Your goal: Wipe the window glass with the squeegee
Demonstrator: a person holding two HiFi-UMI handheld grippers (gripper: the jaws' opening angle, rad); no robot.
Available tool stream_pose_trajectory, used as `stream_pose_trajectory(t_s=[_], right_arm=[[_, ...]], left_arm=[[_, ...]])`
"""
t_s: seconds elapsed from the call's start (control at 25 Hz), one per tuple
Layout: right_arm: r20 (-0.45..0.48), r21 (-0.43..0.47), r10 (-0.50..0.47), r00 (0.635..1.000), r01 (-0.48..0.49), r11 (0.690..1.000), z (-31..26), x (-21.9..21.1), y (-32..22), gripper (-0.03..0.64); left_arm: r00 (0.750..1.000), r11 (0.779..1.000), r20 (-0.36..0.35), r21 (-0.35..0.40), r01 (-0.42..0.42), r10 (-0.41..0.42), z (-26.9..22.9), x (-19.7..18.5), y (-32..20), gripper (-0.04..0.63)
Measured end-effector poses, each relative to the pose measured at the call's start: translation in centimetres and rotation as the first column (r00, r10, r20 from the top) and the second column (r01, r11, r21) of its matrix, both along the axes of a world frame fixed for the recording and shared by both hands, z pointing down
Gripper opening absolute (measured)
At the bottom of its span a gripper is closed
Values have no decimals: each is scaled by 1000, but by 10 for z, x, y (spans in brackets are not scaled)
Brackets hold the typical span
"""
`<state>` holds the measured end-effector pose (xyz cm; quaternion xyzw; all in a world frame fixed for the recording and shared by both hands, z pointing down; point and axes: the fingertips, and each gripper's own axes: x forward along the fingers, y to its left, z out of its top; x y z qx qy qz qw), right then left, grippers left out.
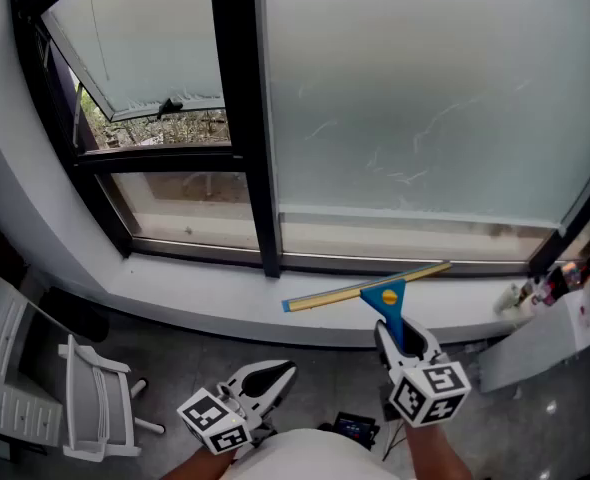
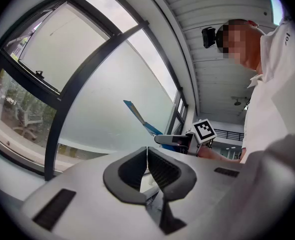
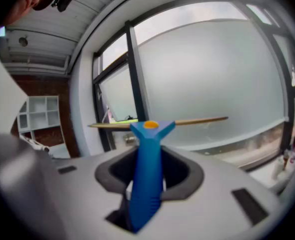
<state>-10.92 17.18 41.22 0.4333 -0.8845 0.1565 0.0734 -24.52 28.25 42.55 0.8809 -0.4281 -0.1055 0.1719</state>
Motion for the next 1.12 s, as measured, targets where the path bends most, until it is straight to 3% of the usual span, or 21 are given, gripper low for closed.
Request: stream_pose_trajectory(t_s=[0.56, 0.72, 0.8, 0.92, 1.12], right_arm=[[1, 0, 2, 1000, -2, 1000, 6, 21, -19, 147], [71, 12, 2, 997, -2, 1000, -8, 34, -35, 147], [106, 37, -33, 994, 29, 999, -21, 37, -45, 146], [84, 94, -67, 994, 59, 994, -33, 42, -58, 146], [49, 145, -42, 998, 35, 989, -44, 45, -87, 146]], left_arm=[[999, 999, 4, 3, 32, -32, 6, 15, -16, 29], [999, 999, 10, 3, 37, -37, 8, 25, -25, 29], [999, 999, 22, 17, 39, -39, 5, 30, -34, 29], [998, 998, 39, 34, 45, -46, 2, 37, -47, 29], [995, 996, 54, 49, 76, -79, -5, 32, -68, 29]])
